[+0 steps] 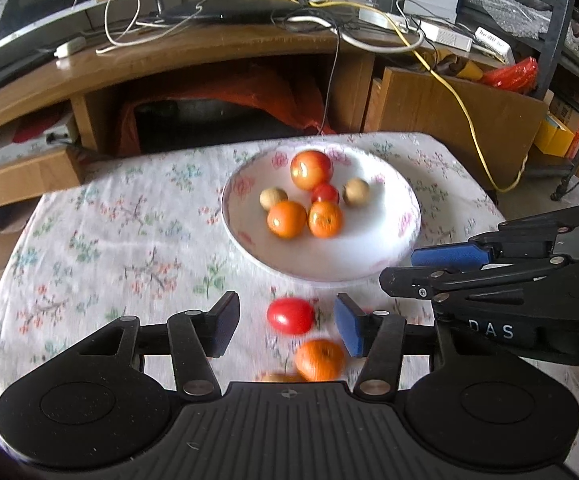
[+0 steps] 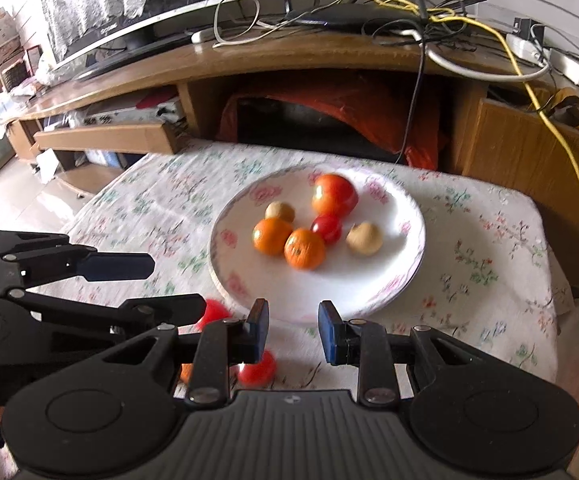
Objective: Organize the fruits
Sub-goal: 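Move the right tool to a red tomato while the left tool returns to a tan fruit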
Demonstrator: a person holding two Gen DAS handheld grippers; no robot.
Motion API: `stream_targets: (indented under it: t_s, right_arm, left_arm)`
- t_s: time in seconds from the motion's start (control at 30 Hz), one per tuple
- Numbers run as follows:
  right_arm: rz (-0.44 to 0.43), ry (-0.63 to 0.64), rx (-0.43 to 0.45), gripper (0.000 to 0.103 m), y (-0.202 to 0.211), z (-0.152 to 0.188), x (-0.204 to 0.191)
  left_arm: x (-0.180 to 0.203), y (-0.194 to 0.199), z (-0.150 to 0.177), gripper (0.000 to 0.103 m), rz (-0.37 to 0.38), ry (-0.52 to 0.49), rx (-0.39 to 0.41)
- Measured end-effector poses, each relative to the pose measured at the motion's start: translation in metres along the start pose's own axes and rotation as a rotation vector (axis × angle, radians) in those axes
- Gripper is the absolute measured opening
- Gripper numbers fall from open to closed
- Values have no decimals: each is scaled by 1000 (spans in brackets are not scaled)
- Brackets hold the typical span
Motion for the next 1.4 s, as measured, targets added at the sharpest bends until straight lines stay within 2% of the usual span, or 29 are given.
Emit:
stream_targets:
  t_s: [0.27,0.43,0.63,0.83,0.93,1.0,1.2,1.4]
  right_arm:
    - [-24,23,-57,28,2,25,-14]
    - [-31,26,-68,29,0,29,-16]
    - [-34,23,-87,29,-8,32,-16]
    - [-35,21,-103,29,-16,33,-14]
    - [-31,6,-101,29,-18,30,-9]
    - [-28,-10,-95,29,-19,27,-5]
    - [-37,-49,-93,29,-24,24,-2]
    - [-68,-41,-108,29,-27,24,-12]
  left_arm:
    - [3,2,30,63,33,-69,-48]
    - [4,-2,46,63,46,-109,-68]
    - [6,-12,53,62,61,-153,-80]
    - [6,-23,51,59,67,-150,-83]
    - [8,-25,50,57,76,-150,-77]
    - [12,-24,49,51,81,-158,-74]
    - [13,-17,53,40,84,-158,-82]
    - [11,-11,58,40,99,-147,-88]
Point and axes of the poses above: each gripper's, at about its wrist camera, not at the fingertips, and y roughly against the way its jaws point, x to its right, z to its underside, the point moved 7 cm from there along -y, roughly the way its jaws point, and after that the axes turned 5 degrees about -y, right-handed, at the moved point
